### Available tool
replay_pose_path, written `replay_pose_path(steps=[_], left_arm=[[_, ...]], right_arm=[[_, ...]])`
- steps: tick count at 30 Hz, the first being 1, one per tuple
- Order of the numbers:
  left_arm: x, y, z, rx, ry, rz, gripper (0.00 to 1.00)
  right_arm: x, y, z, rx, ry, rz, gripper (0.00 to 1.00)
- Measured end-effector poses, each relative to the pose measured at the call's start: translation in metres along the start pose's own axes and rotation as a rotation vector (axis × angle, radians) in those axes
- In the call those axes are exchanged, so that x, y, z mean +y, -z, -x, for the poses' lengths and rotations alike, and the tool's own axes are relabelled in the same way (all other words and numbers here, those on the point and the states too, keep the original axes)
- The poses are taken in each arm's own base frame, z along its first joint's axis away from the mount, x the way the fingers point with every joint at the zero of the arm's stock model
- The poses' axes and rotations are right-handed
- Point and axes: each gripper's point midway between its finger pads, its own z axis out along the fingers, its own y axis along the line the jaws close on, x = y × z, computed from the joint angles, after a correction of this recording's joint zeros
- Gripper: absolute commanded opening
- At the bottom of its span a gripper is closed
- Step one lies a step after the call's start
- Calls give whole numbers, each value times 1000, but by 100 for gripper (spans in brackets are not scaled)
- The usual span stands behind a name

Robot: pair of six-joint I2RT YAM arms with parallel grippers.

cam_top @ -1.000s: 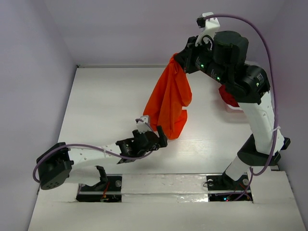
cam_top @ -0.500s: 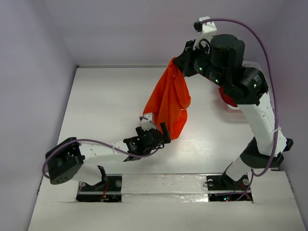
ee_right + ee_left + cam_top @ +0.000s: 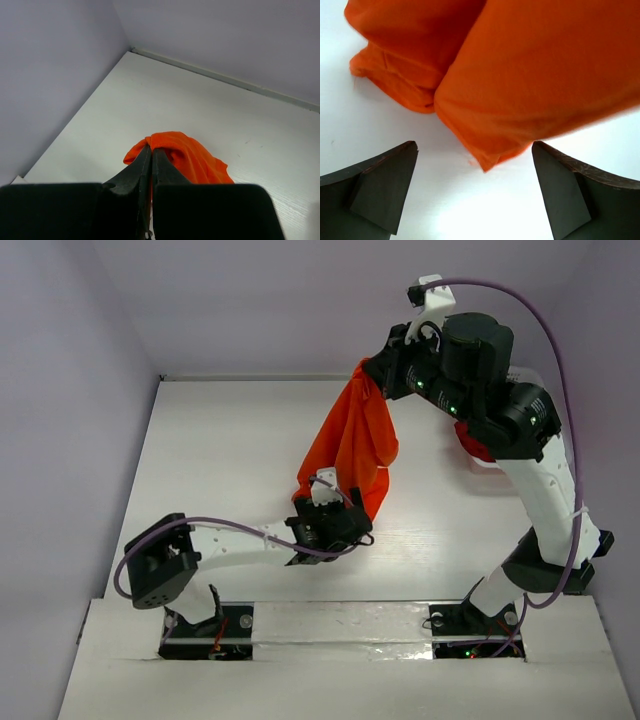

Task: Fold and stack the t-shirts
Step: Flatten the tshirt out

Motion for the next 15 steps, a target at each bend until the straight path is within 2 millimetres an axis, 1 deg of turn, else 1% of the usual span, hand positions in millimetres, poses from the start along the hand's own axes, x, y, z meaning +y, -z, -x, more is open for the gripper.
replay_pose_path(steps=[1,4,7,9,11,13,15], left_arm=[[0,2,0,0,-6,-2,99],[1,21,5,-9,6,-64,99],[8,36,23,-41,41,-113,99],[9,44,35,-65,63,-138,99],[5,49,45,-84,74,-159,99],[5,49,47,-94,77,-161,99],[8,47,46,-98,62,-144,99]], right_arm=[[0,0,0,-2,0,-1,0],[-1,0,2,-8,-1,-4,0],[-1,0,3,-13,-1,-7,0],[-2,0,2,-13,1,-10,0],[-2,-1,2,-16,1,-14,0],[-3,-2,2,-16,1,-17,0],[-3,-2,1,-14,2,-18,0]])
